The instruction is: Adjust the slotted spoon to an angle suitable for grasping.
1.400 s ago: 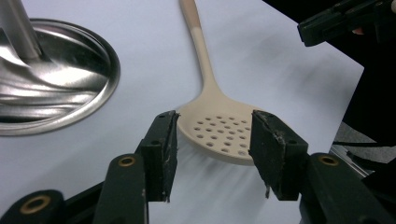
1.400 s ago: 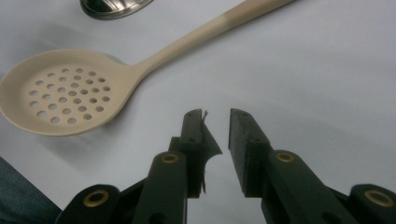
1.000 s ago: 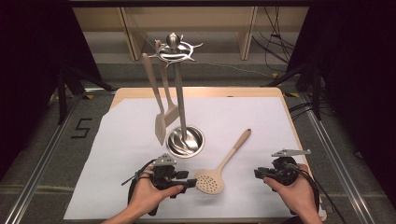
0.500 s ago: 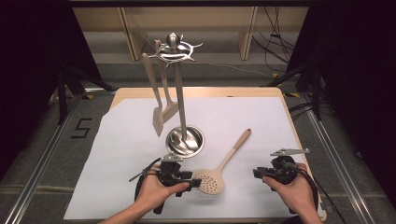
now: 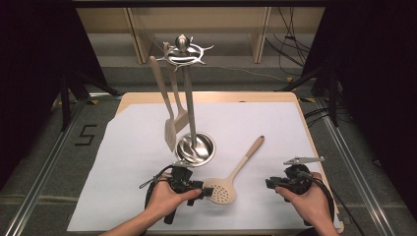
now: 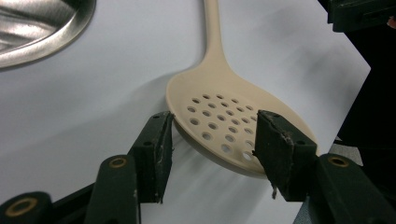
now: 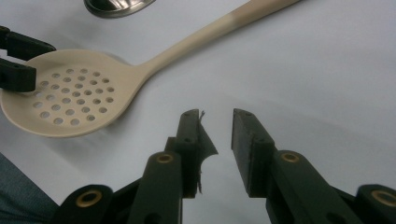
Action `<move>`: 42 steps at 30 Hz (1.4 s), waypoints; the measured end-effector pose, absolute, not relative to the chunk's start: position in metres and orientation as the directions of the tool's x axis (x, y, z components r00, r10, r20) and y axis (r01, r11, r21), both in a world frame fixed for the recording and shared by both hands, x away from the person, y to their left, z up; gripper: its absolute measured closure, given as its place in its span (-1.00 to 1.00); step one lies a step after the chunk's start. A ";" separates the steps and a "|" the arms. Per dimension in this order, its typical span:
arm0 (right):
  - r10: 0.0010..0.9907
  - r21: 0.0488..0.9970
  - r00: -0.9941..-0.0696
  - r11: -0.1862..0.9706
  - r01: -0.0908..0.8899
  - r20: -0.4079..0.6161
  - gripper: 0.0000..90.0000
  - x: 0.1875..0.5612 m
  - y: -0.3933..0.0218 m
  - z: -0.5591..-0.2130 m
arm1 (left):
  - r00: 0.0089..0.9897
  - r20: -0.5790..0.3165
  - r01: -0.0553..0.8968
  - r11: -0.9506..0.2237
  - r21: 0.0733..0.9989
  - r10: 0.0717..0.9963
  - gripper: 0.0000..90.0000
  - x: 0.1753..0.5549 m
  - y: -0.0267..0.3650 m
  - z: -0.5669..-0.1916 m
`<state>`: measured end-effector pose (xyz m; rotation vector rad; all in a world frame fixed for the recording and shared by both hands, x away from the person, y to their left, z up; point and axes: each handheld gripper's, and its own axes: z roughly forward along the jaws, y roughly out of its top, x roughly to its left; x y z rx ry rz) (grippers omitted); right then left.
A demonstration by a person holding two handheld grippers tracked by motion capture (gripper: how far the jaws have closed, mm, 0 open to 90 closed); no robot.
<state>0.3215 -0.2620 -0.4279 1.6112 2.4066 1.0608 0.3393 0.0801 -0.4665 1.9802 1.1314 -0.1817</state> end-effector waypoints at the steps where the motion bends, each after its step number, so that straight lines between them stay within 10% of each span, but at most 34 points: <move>1: 0.836 0.565 -0.451 0.219 0.796 0.311 0.61 0.322 -0.262 -0.428 | 0.579 -0.497 0.776 -0.250 0.579 0.646 0.02 0.340 0.079 -0.467; 11: 0.839 0.552 -0.445 0.220 0.804 0.314 0.59 0.322 -0.262 -0.430 | 0.509 -0.522 0.833 -0.237 0.501 0.685 0.13 0.344 0.076 -0.466; 24: 0.831 0.557 -0.447 0.210 0.804 0.330 0.58 0.322 -0.263 -0.428 | 0.551 -0.463 0.805 -0.297 0.514 0.694 0.73 0.357 0.090 -0.446; 42: 0.865 0.551 -0.414 0.205 0.809 0.285 0.56 0.320 -0.262 -0.426 | 0.477 -0.529 0.865 -0.266 0.426 0.702 0.25 0.353 0.081 -0.459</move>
